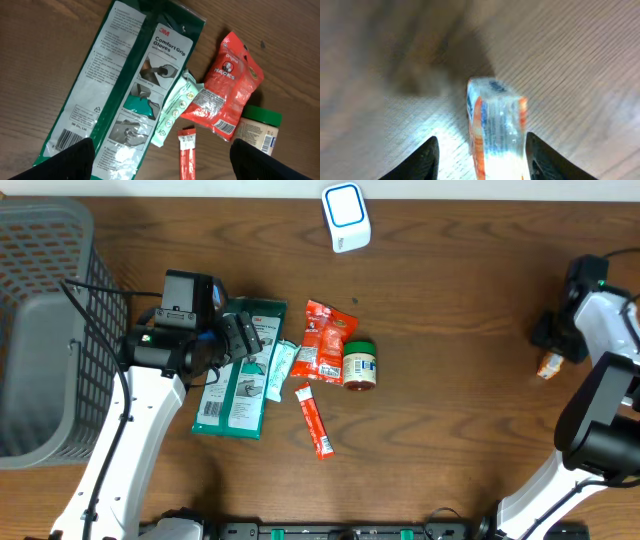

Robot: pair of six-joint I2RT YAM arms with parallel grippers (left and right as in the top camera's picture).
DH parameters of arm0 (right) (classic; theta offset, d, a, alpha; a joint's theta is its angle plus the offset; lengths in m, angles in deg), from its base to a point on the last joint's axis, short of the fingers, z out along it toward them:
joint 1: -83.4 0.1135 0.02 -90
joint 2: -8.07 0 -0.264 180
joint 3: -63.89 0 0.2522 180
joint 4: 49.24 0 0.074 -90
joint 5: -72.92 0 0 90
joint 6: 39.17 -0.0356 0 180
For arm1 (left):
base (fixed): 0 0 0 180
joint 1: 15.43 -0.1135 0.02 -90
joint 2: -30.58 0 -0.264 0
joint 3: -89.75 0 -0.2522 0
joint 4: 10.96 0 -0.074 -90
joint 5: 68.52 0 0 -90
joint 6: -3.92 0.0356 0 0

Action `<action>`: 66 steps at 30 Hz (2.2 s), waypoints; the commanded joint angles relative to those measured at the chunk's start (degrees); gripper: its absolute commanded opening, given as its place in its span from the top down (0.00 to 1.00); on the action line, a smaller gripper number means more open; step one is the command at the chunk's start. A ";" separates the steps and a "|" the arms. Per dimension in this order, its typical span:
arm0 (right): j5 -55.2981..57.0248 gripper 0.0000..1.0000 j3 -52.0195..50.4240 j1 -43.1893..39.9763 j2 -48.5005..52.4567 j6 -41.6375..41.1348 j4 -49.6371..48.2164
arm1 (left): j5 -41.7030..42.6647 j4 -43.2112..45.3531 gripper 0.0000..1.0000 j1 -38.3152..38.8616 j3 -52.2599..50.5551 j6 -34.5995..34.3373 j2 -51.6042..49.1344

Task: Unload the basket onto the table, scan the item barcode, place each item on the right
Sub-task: 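Swing the right gripper with the pack to the table's right side, then lower the Kleenex pack onto the table and open the right gripper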

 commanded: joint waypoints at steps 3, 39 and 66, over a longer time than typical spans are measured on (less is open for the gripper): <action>-1.64 0.43 6.43 0.02 0.09 0.48 4.96 | -0.55 0.02 0.13 -0.15 0.87 0.35 0.31; -17.09 0.35 -0.48 0.00 0.13 3.10 4.11 | -0.55 0.02 0.13 -0.15 0.87 0.35 0.31; -25.24 0.61 -7.17 0.00 0.13 8.00 -10.27 | -0.55 0.02 0.13 -0.15 0.87 0.35 0.31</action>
